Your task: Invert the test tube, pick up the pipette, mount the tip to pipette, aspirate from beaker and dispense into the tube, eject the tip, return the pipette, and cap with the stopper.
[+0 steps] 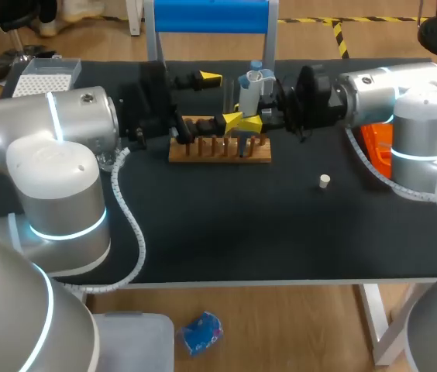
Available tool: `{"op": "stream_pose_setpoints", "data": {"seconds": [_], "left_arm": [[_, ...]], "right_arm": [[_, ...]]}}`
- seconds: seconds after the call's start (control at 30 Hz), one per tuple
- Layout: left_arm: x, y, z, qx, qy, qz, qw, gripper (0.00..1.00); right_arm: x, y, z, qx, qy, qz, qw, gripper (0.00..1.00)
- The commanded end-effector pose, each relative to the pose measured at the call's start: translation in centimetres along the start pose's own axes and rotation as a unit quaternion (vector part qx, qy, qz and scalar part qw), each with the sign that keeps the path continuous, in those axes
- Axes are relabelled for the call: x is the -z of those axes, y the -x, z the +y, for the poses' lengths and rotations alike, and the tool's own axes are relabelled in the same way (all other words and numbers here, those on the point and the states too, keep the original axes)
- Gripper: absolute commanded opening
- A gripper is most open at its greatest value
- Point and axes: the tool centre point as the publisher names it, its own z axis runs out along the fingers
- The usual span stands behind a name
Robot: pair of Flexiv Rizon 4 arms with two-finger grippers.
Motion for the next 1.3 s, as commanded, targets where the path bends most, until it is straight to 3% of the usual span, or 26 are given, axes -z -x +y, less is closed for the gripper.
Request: {"op": "stream_pose_setpoints", "data": {"seconds": [0.03,0.8,1.2,1.3], "left_arm": [[-0.9,-0.1,0.4,-0.001,-0.013,-0.006,1.000,1.00],[-1.6,0.2,0.7,-0.005,-0.009,0.005,1.000,1.00],[-1.7,0.2,0.8,-0.002,-0.011,0.008,1.000,0.78],[-1.7,0.2,0.8,-0.003,-0.011,0.008,1.000,0.62]], "right_arm": [[-0.7,0.4,-0.6,-0.001,0.005,0.005,1.000,0.00],[-1.9,0.9,-1.6,-0.013,0.011,0.017,1.000,0.00],[-2.1,1.1,-1.7,-0.014,0.013,0.020,1.000,0.00],[-2.1,1.1,-1.7,-0.014,0.013,0.020,1.000,0.00]]}}
